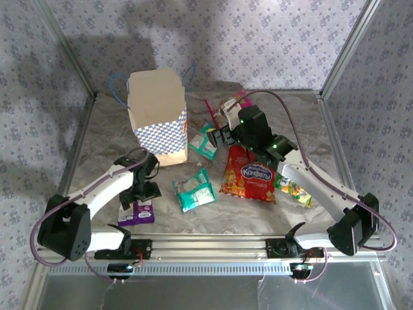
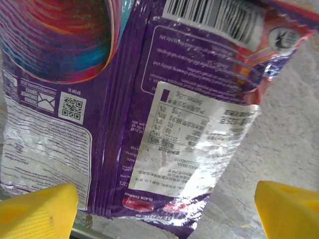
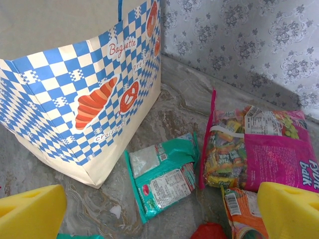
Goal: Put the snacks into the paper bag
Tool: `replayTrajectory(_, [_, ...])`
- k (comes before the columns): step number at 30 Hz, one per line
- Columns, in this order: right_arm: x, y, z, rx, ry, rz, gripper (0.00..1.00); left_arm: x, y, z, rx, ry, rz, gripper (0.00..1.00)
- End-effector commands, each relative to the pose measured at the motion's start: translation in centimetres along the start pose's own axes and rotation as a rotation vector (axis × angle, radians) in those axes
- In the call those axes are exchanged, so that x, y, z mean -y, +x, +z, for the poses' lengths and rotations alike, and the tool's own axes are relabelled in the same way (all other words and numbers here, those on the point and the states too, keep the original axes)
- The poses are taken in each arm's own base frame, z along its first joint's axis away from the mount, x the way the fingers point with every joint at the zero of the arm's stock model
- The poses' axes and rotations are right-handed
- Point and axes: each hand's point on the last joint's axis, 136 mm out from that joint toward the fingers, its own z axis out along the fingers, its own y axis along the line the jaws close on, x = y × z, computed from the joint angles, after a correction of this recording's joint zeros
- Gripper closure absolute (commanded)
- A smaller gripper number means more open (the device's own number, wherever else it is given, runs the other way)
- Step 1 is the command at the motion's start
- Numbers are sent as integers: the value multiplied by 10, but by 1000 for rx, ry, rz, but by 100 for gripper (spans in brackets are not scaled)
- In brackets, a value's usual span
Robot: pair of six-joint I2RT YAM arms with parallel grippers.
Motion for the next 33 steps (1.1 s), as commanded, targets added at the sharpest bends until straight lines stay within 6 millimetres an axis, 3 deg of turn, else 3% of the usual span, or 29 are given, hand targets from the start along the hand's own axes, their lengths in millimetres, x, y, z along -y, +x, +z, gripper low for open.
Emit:
replayTrajectory(1, [1,0,-7,4,11,-4,0,-5,-1,7,31,-39,-35,9])
replayTrajectory(18, [1,2,-8,5,12,3,0,-10,12,37,39,-83,-97,12])
replayTrajectory(27, [2,1,-10,6,16,6,0,-10,14,37,45,-57,-105,31])
replayTrajectory(33, [1,1,-11,9,17,4,0,-11,14,30,61,-31,-105,56])
